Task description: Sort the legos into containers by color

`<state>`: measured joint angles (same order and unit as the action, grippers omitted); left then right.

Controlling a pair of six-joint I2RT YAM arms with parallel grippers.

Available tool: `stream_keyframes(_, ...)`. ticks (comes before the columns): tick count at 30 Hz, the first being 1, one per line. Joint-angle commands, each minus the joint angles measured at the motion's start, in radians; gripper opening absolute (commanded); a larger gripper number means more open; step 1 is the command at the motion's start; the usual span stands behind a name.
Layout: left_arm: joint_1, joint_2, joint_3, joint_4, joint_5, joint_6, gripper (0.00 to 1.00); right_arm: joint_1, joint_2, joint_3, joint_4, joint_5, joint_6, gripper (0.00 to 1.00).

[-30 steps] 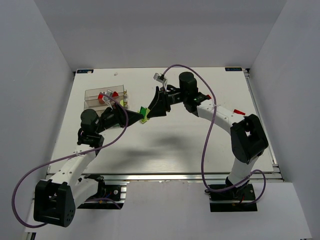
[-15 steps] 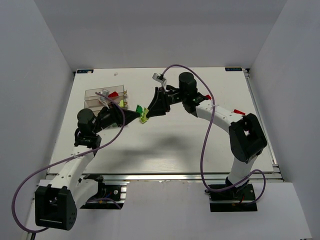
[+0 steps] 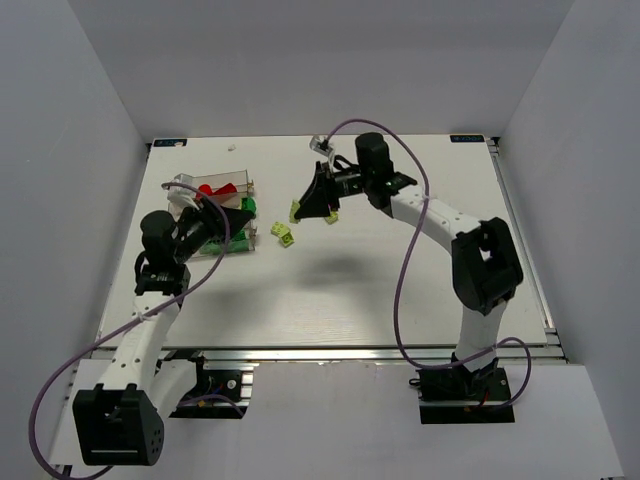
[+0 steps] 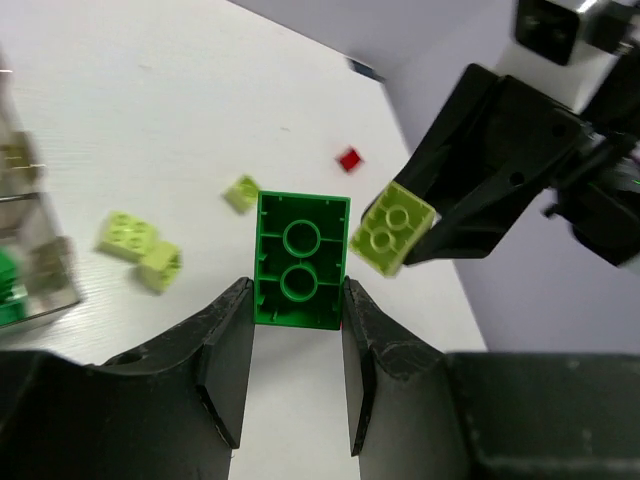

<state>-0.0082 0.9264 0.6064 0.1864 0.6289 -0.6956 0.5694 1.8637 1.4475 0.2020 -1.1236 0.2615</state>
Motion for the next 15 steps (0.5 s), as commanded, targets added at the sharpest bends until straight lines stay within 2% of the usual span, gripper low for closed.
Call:
stream_keyframes(1,0.007,-0.055,0.101,-0.286,-0.239,0.108,0.00,0.018,0.078,0.198,-0.315,0.223,-0.354,0.00)
stream_keyframes(2,0.007,-0.063,0.113,-0.326,-0.338,0.116,0.00,0.023,0.130,0.283,-0.361,0.263,-0.390,0.00)
stream_keyframes(5,0.007,-0.102,0.151,-0.450,-0.502,0.091,0.00,0.035,0.227,0.394,-0.362,0.387,-0.470,0.00)
stream_keyframes(9,0.037,-0.123,0.200,-0.583,-0.604,0.035,0.00,0.073,0.342,0.569,-0.322,0.511,-0.534,0.00)
stream_keyframes(12,0.037,-0.132,0.234,-0.640,-0.652,0.021,0.00,0.113,0.384,0.574,-0.233,0.585,-0.539,0.00)
stream_keyframes(13,0.037,-0.135,0.240,-0.651,-0.661,0.021,0.00,0.133,0.390,0.550,-0.139,0.605,-0.530,0.00)
stream_keyframes(15,0.037,-0.147,0.254,-0.680,-0.678,0.018,0.00,0.164,0.413,0.539,-0.052,0.677,-0.506,0.00)
